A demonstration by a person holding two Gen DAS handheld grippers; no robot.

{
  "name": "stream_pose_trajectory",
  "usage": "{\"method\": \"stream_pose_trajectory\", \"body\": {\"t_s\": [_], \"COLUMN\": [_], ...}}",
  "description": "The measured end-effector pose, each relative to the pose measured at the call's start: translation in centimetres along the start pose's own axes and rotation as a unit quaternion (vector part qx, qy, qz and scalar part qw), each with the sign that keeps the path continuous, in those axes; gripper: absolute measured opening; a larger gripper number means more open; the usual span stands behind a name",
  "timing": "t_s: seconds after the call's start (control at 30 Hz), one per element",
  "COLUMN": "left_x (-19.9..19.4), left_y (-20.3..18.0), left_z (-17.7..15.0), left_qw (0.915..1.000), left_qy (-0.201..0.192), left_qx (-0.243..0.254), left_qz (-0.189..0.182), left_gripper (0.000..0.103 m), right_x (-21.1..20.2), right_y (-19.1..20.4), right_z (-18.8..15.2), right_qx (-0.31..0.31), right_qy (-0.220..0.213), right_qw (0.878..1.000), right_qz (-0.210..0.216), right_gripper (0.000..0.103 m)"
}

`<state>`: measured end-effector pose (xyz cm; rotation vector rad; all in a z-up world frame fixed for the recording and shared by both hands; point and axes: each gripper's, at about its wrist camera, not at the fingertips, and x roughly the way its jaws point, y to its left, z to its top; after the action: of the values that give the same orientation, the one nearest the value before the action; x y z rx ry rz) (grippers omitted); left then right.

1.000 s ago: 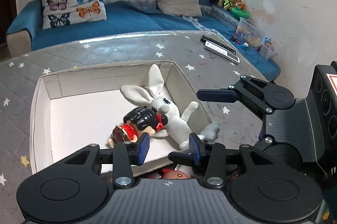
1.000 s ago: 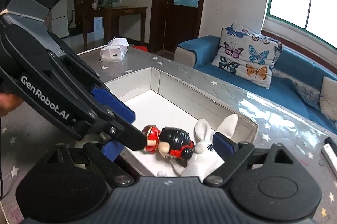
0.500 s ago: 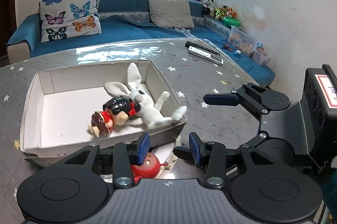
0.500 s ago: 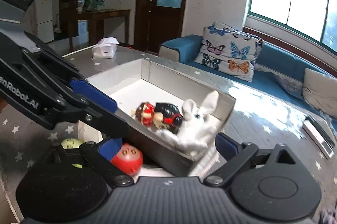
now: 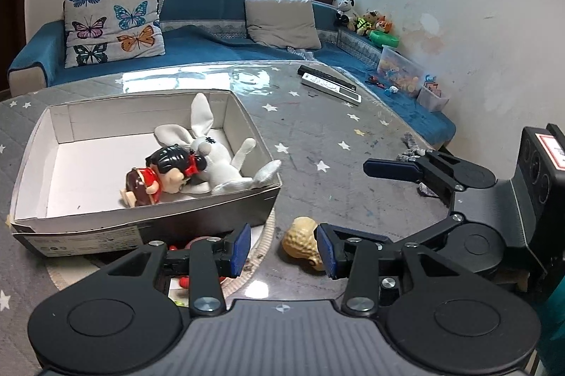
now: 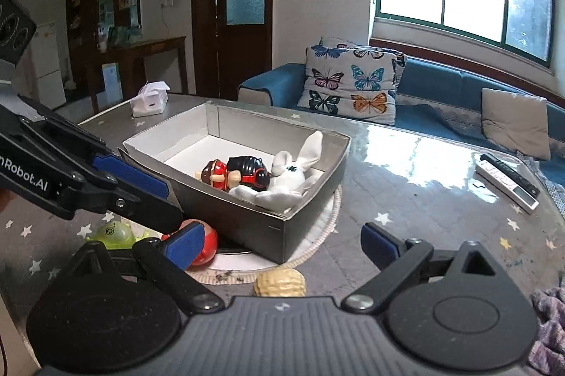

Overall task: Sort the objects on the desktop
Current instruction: 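Move the left tool to the tan peanut plush and grasp it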

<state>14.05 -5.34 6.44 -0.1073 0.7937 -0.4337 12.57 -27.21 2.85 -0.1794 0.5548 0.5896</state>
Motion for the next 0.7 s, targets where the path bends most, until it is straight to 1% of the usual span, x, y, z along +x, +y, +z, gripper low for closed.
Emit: {"method": "stream_pose_trajectory", "body": {"t_s": [0.2, 0.33, 0.4, 0.47, 0.57, 0.7], "left_x": [1.0, 2.4, 3.0, 3.6, 4.4, 5.6], "left_y": [-0.6, -0.4, -0.3, -0.2, -0.2, 0.0], "left_z": [-0.2, -0.2, -0.3, -0.3, -0.3, -0.4], "left_qw": [0.9999, 0.9996, 0.9993, 0.999, 0.9986, 0.9978], "left_qy": [0.009, 0.019, 0.025, 0.03, 0.036, 0.041], "left_qx": [-0.005, -0.022, -0.029, -0.034, -0.04, -0.051], "left_qz": [-0.004, -0.002, -0.002, 0.0, 0.0, -0.001], "left_gripper": [0.045, 0.045, 0.045, 0.045, 0.045, 0.045], "right_x": [0.5, 1.4, 1.8, 2.2, 2.9, 3.5], "right_y": [-0.5, -0.5, -0.5, -0.5, -0.4, -0.3], "right_z": [-1.3, -2.5, -2.8, -3.1, -3.6, -4.0], "right_qx": [0.002, 0.008, 0.013, 0.016, 0.018, 0.023], "right_qy": [0.025, 0.042, 0.049, 0.054, 0.063, 0.072], "right_qw": [1.0, 0.999, 0.999, 0.998, 0.998, 0.997], "right_qz": [-0.002, 0.003, 0.007, 0.01, 0.014, 0.02], "right_gripper": [0.098, 0.097, 0.093, 0.092, 0.088, 0.081]}}
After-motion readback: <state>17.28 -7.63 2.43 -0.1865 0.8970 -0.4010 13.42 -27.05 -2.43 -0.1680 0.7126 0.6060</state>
